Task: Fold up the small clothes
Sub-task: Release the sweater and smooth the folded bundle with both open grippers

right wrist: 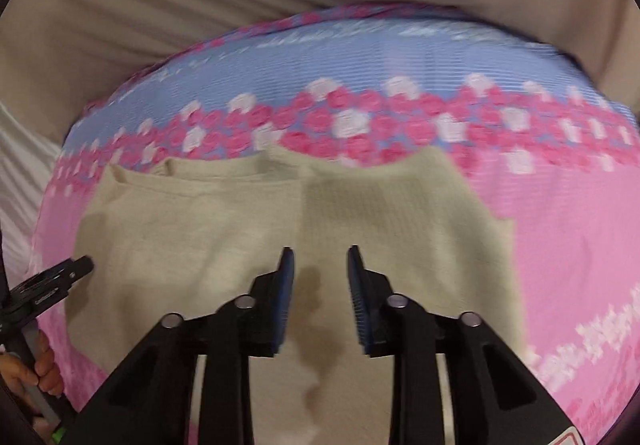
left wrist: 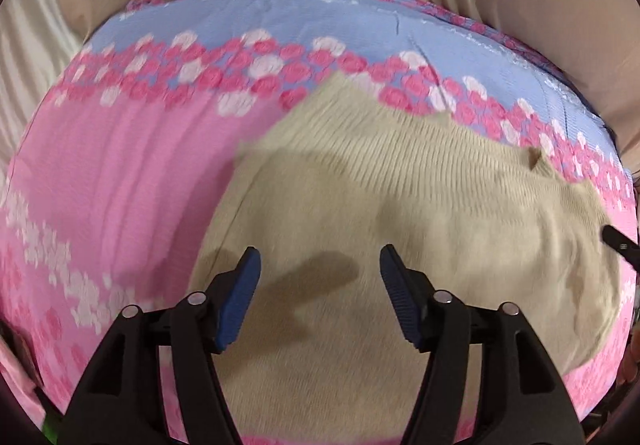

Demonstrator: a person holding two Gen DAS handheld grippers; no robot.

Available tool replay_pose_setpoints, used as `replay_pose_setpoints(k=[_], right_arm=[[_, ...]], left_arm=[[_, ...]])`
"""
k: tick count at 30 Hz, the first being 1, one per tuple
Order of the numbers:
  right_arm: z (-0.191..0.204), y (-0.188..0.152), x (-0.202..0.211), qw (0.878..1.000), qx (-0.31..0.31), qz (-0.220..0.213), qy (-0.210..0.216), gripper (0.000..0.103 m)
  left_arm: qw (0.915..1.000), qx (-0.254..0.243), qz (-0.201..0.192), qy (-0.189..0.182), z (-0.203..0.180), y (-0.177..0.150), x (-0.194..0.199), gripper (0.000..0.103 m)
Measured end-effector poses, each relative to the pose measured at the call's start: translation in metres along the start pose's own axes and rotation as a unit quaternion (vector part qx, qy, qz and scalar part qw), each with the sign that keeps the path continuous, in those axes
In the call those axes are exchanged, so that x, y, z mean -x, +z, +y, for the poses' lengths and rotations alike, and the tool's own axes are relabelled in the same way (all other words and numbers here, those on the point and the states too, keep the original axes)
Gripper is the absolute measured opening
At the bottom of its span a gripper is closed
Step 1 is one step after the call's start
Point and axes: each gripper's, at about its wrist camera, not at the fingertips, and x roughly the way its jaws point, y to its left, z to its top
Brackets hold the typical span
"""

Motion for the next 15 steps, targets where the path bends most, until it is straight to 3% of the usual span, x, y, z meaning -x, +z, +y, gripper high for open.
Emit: replay_pose_setpoints(k=[1,4,7,9,12,15], right_arm=[[0.012,0.002,-0.009,1.000,0.015,0.011,0.008,0.006],[0.035,-0.005,-0.026,0.998,0.044,0.032,0.017,0.005],[0.041,-0.005,-0.060,0.997,0.047,0.058,-0.007,0.003],[0.036,0.010,-0.077,0.998,0.037,0.050,-0.013,0.000],[0.036,0.030,-0.074,0.998,0.021,0.051,-0.015,0.002],[0.052,0.023,-0.057,0.998,0.046,0.039,0.008,0.005]], left_arm=[[0.9999,-0.008,0.003,0.007,-0.001,0.006,-0.007,0.064],[0.9989,-0.011,0.023,0.038,0.002,0.015,-0.028,0.064],[0.9987,0.011,0.040,0.030,0.013,0.023,-0.045,0.069],[0.9984,0.003,0.038,0.042,0.010,0.028,-0.050,0.073],[0.9976,-0.007,0.038,0.057,0.006,0.035,-0.054,0.077],[0.9982,0.000,0.039,0.046,0.010,0.036,-0.054,0.077]])
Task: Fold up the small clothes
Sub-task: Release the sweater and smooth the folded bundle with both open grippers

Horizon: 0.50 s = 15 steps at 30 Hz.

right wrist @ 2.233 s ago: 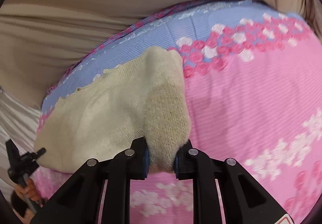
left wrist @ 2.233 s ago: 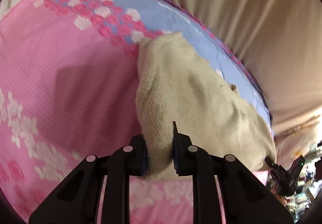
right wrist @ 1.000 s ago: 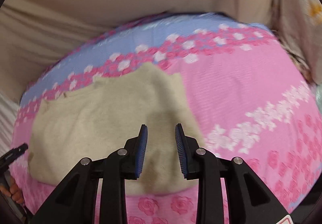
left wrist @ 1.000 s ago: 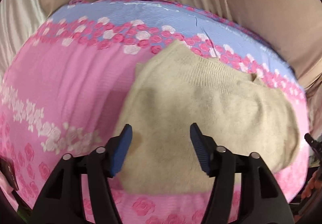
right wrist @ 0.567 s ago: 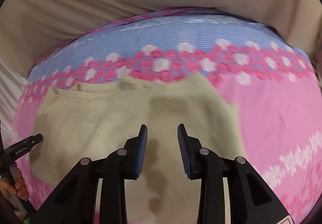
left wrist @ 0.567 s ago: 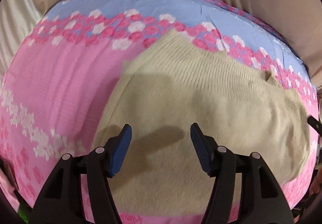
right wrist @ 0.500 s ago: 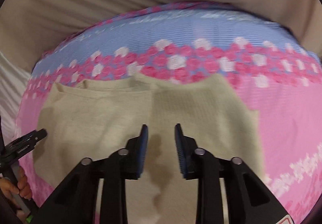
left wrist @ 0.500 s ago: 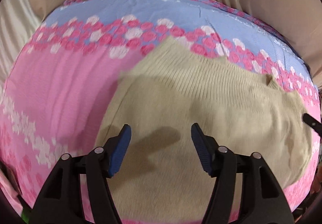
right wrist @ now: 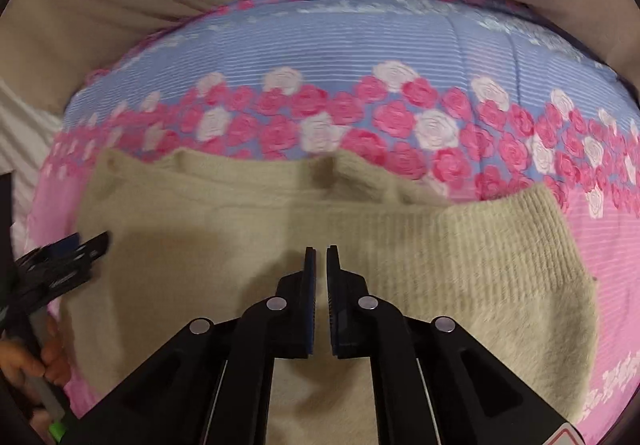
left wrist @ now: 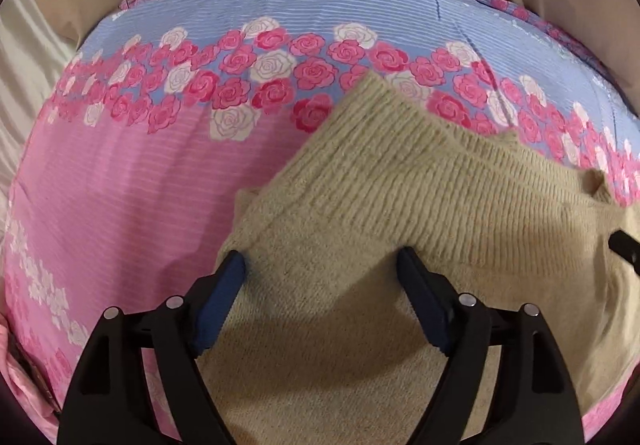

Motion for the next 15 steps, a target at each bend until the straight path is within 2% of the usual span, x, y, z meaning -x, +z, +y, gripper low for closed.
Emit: replay_pose_setpoints(k=[2,5,7,10,15], right_arm=[[0.005,-0.006,-0.020,0.999,0.023,0.027,-0.022,0.005],[-0.006,-0.002,-0.019,1.000,-0.002,0.020,-0.013,0.001],[-0.018,0.001,0.005,0.999,-0.027,-0.005,-0.016,0.006],[-0.042,-0.011,0.036,0.997,-0.057,-0.034,-0.034,0.007],[-0.085,-0.060,0.066,0.990,-0.096,-0.052,-0.086,0.010]], left_arm=[[1.0000,-0.006,-0.001,0.002,-0.002,-0.001,0.000,0.077],[1.0000,-0.003,0.005,0.001,-0.005,0.000,0.003,0.077],[0.9999,-0.001,0.008,-0.011,-0.007,0.002,0.011,0.077],[0.9998,0.006,0.000,-0.019,-0.008,-0.001,0.024,0.077],[0.9996,-0.005,0.000,-0.027,-0.020,-0.013,0.043,0.077]])
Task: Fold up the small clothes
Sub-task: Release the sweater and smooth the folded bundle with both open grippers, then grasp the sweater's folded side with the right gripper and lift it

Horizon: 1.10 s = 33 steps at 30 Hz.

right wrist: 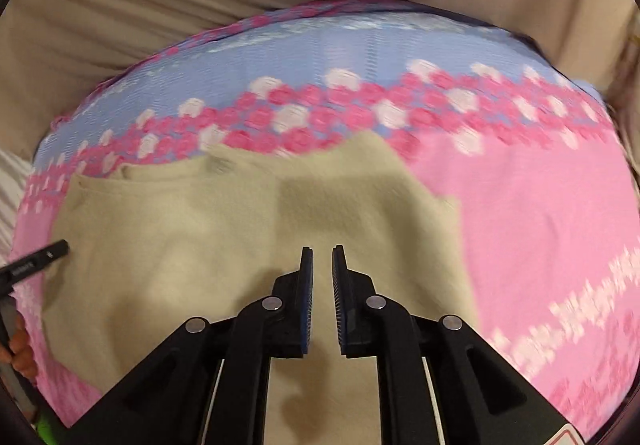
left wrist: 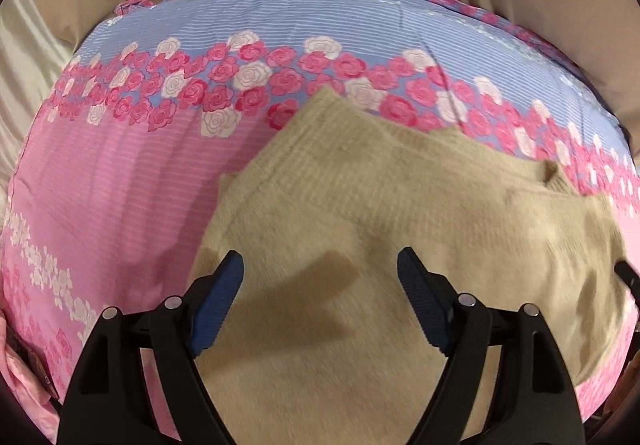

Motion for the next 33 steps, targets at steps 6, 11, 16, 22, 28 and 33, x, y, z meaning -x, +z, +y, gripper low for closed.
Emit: replay_pose_setpoints(k=[6,11,16,22,28,33], right_arm=[[-0.057,-0.048,-0.010,0.997,-0.072,0.022,-0.027,0.006],[-0.066,-0.050,0.026,0.995,-0.098,-0.012,-0.012,0.031],[-0.082,-0.090,0.048,0.992,-0.127,-0.016,0.005,0.055],[-0.107,-0.138,0.045,0.976,-0.209,-0.004,0.067,0.059],[-0.100,-0.144,0.020,0.964,-0.236,-0.003,0.122,0.068],[-0.099,-0.150,0.000,0.952,-0.266,-0.005,0.152,0.078]], left_arm=[[0.9999,-0.013,0.001,-0.005,-0.015,-0.024,0.017,0.077],[0.9996,-0.029,-0.005,0.002,-0.021,-0.040,0.032,0.077],[0.9998,-0.018,-0.004,-0.001,-0.015,-0.056,0.045,0.079],[0.9992,0.007,0.022,-0.033,0.001,-0.090,0.048,0.081],[0.9987,0.018,0.031,-0.036,0.007,-0.110,0.052,0.081],[0.9992,0.018,0.016,-0.033,0.011,-0.115,0.062,0.082]])
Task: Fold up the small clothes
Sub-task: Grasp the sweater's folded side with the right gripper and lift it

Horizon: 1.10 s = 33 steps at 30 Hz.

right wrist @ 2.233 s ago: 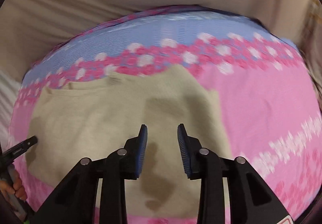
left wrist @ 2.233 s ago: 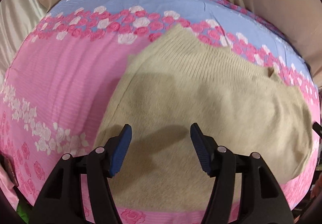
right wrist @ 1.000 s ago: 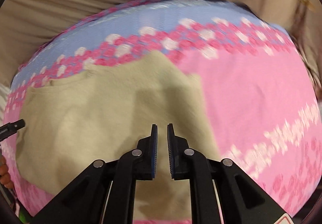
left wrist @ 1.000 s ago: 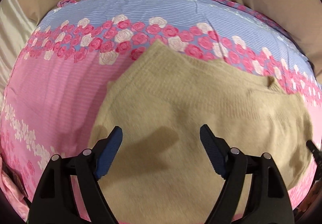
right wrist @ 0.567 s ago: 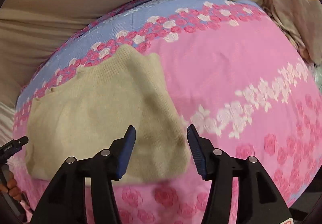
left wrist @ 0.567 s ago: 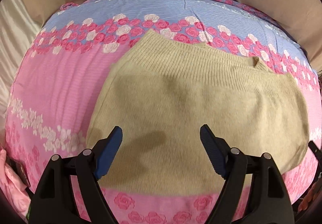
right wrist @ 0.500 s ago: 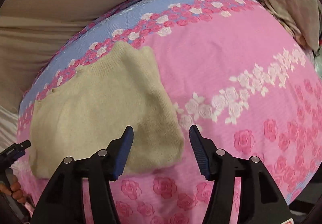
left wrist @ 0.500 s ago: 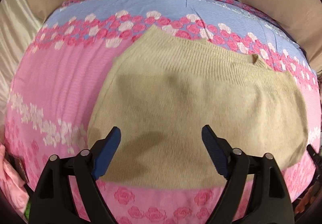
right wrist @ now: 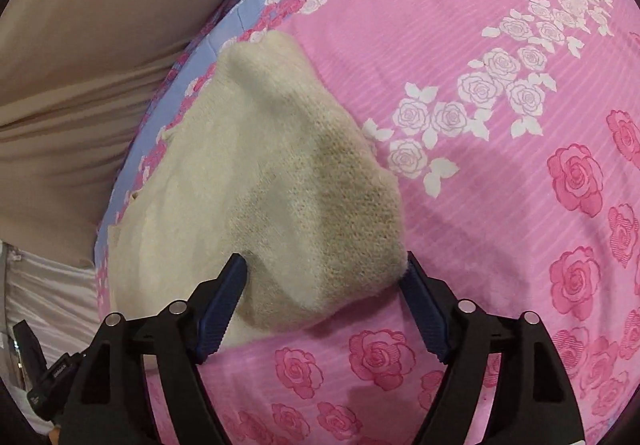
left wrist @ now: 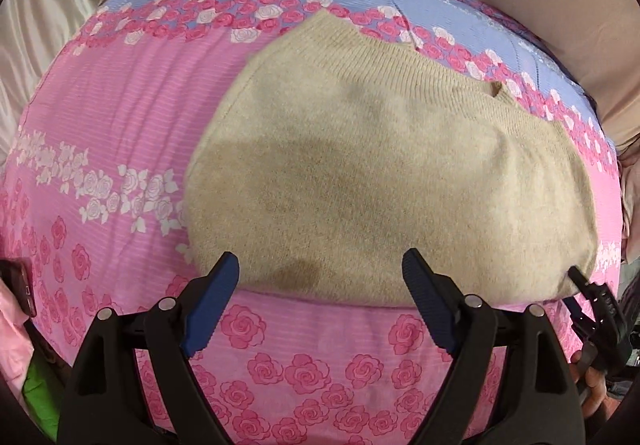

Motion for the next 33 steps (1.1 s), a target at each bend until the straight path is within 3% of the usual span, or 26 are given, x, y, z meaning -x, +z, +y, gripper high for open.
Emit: replay_pose_setpoints(k=[5,6,7,14,18,21,26,33], right_arm=[[-0.008,0.013,-0.002,0.998,-0.037,-0.005,0.060,0.075],[-0.012,0.015,-0.001,0.995,-0.050,-0.008,0.085,0.059],[-0.014,0.016,0.000,0.994,-0.054,-0.009,0.093,0.028],[0.012,0.022,0.029,0.990,-0.027,-0.035,0.131,0.024],[0.058,0.029,0.051,0.986,0.018,-0.054,0.154,0.023],[0.111,0.033,0.065,0.981,0.085,-0.064,0.163,0.023],[0.214,0.016,0.065,0.958,0.231,-0.048,0.163,0.023],[0.317,-0.057,0.008,0.908,0.398,0.020,0.129,0.023]], left_arm=[[0.9998,0.015,0.015,-0.005,0.005,-0.007,-0.004,0.082],[0.9997,0.015,0.017,-0.003,0.004,-0.008,-0.005,0.082],[0.9998,0.013,0.017,-0.002,0.003,-0.010,-0.005,0.082],[0.9999,-0.009,0.009,0.003,-0.002,-0.016,0.000,0.082],[1.0000,-0.006,0.005,0.002,0.007,-0.016,0.003,0.082],[0.9999,0.014,0.007,-0.006,0.020,-0.015,0.003,0.082],[0.9984,0.052,0.004,-0.021,0.048,-0.013,0.004,0.083],[0.9953,0.095,-0.011,-0.018,0.095,-0.014,0.009,0.083]])
